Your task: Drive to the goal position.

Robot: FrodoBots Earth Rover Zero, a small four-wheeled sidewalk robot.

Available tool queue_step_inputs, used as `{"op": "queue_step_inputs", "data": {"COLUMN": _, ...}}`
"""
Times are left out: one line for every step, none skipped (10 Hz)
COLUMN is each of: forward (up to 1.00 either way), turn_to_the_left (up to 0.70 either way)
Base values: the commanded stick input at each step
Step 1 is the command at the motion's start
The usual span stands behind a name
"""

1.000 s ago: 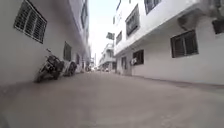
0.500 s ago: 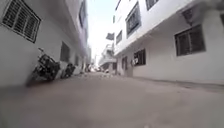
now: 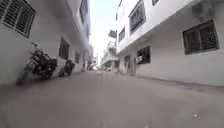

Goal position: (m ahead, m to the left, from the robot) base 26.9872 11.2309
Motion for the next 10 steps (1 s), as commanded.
{"op": "queue_step_inputs", "data": {"forward": 1.0, "turn_to_the_left": 0.0}}
{"op": "queue_step_inputs", "data": {"forward": 1.0, "turn_to_the_left": 0.0}}
{"op": "queue_step_inputs", "data": {"forward": 1.0, "turn_to_the_left": 0.0}}
{"op": "queue_step_inputs", "data": {"forward": 1.0, "turn_to_the_left": 0.0}}
{"op": "queue_step_inputs", "data": {"forward": 1.0, "turn_to_the_left": 0.0}}
{"op": "queue_step_inputs", "data": {"forward": 1.0, "turn_to_the_left": 0.0}}
{"op": "queue_step_inputs", "data": {"forward": 1.0, "turn_to_the_left": 0.0}}
{"op": "queue_step_inputs", "data": {"forward": 1.0, "turn_to_the_left": 0.0}}
{"op": "queue_step_inputs", "data": {"forward": 1.0, "turn_to_the_left": 0.0}}
{"op": "queue_step_inputs", "data": {"forward": 1.0, "turn_to_the_left": 0.0}}
